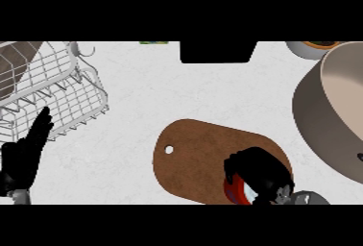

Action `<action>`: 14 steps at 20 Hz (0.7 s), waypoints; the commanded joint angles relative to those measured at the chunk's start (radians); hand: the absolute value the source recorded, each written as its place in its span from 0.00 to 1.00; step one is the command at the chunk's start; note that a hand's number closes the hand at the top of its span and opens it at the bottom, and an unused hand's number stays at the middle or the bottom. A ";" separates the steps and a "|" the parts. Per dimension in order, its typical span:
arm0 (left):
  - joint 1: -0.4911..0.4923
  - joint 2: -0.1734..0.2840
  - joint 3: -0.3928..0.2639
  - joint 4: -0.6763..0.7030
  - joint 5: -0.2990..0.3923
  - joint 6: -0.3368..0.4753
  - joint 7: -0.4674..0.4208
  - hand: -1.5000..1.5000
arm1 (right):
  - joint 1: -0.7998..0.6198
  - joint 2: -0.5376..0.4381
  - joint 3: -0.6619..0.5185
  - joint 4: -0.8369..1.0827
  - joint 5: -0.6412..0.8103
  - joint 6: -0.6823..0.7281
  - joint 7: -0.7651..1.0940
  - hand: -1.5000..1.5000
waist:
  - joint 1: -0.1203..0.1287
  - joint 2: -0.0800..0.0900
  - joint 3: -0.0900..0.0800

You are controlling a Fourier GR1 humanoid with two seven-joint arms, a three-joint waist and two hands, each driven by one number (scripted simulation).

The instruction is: Pick the can from the cutting board and place it in the pot

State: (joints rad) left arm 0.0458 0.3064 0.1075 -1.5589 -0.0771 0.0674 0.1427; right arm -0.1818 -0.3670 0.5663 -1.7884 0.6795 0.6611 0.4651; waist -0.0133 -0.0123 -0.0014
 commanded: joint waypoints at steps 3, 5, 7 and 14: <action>0.014 0.017 0.037 0.027 0.018 -0.012 -0.016 0.50 | 0.278 -0.353 -0.091 -0.212 0.041 -0.193 -0.347 1.00 | -0.037 0.003 0.004; 0.023 0.021 0.046 0.036 0.025 -0.025 -0.058 0.50 | 0.318 -0.421 -0.169 -0.172 0.089 -0.312 -0.448 1.00 | -0.030 0.005 0.004; 0.053 -0.005 0.015 0.005 0.008 -0.017 -0.042 0.50 | 0.391 -0.450 -0.223 -0.226 0.108 -0.406 -0.495 1.00 | -0.027 0.003 0.003; 0.058 0.009 0.038 -0.006 0.001 -0.002 -0.024 0.50 | 0.500 -0.412 -0.523 -0.453 0.055 -0.637 -0.496 1.00 | -0.065 -0.007 0.003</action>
State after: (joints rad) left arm 0.0887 0.3179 0.1453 -1.5547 -0.0678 0.0582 0.1184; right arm 0.2520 -0.7777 0.1864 -2.1382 0.7522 0.1407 -0.0067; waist -0.0636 -0.0148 0.0016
